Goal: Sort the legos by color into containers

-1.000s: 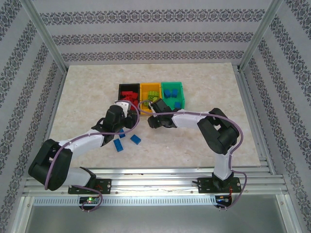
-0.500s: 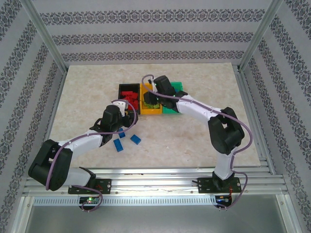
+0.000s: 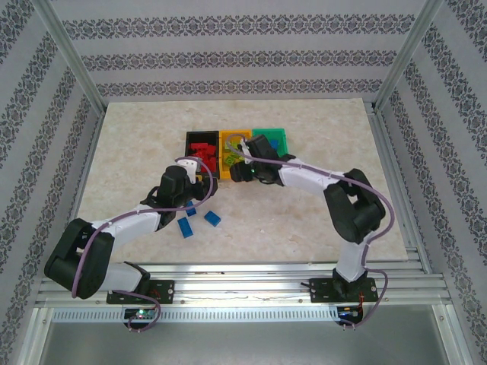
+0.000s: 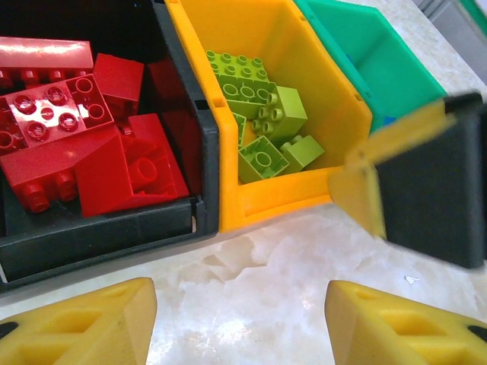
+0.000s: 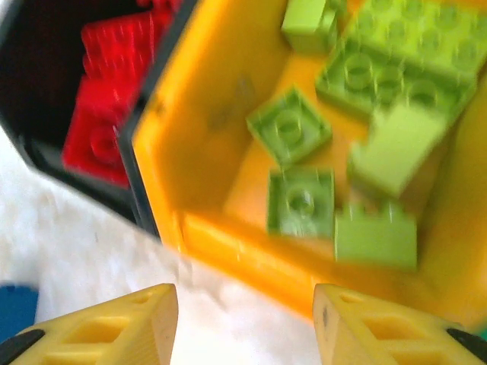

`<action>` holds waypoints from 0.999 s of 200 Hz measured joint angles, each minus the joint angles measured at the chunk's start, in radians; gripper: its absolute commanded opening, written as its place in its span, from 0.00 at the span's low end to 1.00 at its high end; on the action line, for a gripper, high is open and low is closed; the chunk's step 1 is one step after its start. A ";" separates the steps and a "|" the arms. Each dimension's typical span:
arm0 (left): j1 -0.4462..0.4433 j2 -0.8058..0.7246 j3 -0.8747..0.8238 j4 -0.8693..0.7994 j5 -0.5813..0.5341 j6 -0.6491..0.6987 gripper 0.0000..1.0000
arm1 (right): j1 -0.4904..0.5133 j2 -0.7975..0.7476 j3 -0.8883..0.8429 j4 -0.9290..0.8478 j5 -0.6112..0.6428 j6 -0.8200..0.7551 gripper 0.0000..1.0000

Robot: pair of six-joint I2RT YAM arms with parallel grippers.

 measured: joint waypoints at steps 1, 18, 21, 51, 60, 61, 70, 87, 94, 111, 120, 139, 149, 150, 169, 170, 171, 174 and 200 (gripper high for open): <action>0.000 0.000 0.000 0.000 0.001 0.000 0.60 | 0.000 -0.003 -0.004 0.000 0.000 0.000 0.51; 0.000 0.001 0.000 0.003 0.014 0.000 0.60 | 0.002 -0.084 -0.102 0.026 -0.009 0.000 0.51; 0.000 0.001 0.000 0.003 0.016 0.000 0.60 | 0.002 -0.096 -0.115 0.029 -0.010 0.000 0.51; 0.001 0.002 0.000 0.009 0.030 0.000 0.60 | 0.012 -0.215 -0.262 0.105 -0.013 -0.001 0.51; 0.001 0.002 0.000 0.009 0.034 0.000 0.60 | 0.018 -0.239 -0.300 0.123 -0.013 -0.002 0.51; 0.001 0.002 0.000 0.009 0.034 0.001 0.60 | 0.018 -0.240 -0.303 0.124 -0.013 -0.002 0.52; 0.001 0.002 0.000 0.009 0.037 0.001 0.60 | 0.025 -0.259 -0.338 0.146 -0.011 -0.003 0.52; 0.001 0.002 0.000 0.009 0.038 0.002 0.60 | 0.033 -0.288 -0.399 0.173 0.002 -0.005 0.52; 0.001 0.002 0.000 0.009 0.038 0.005 0.60 | 0.035 -0.295 -0.411 0.173 0.003 -0.009 0.52; 0.000 0.002 0.000 0.009 0.038 0.009 0.60 | 0.037 -0.305 -0.419 0.175 0.018 -0.017 0.52; -0.001 0.002 0.000 0.008 0.037 0.013 0.60 | 0.036 -0.311 -0.419 0.180 0.022 -0.022 0.52; -0.003 0.002 0.002 0.005 0.037 0.018 0.60 | 0.036 -0.330 -0.419 0.186 0.026 -0.024 0.52; -0.006 0.002 0.005 -0.002 0.034 0.022 0.60 | 0.036 -0.339 -0.419 0.190 0.029 -0.024 0.52; -0.008 0.002 0.005 -0.003 0.032 0.024 0.60 | 0.036 -0.340 -0.419 0.191 0.029 -0.024 0.52; -0.017 0.019 0.049 -0.067 0.023 0.048 0.59 | 0.036 -0.346 -0.419 0.193 0.029 -0.024 0.53; -0.017 0.022 0.053 -0.073 0.023 0.051 0.59 | 0.036 -0.346 -0.419 0.193 0.029 -0.024 0.53; -0.017 0.024 0.058 -0.080 0.022 0.053 0.59 | 0.036 -0.346 -0.419 0.193 0.029 -0.024 0.53; -0.017 0.034 0.084 -0.117 0.021 0.061 0.59 | 0.036 -0.346 -0.419 0.193 0.029 -0.024 0.53; -0.021 0.149 0.336 -0.362 0.014 0.148 0.60 | 0.035 -0.348 -0.419 0.193 0.039 -0.024 0.53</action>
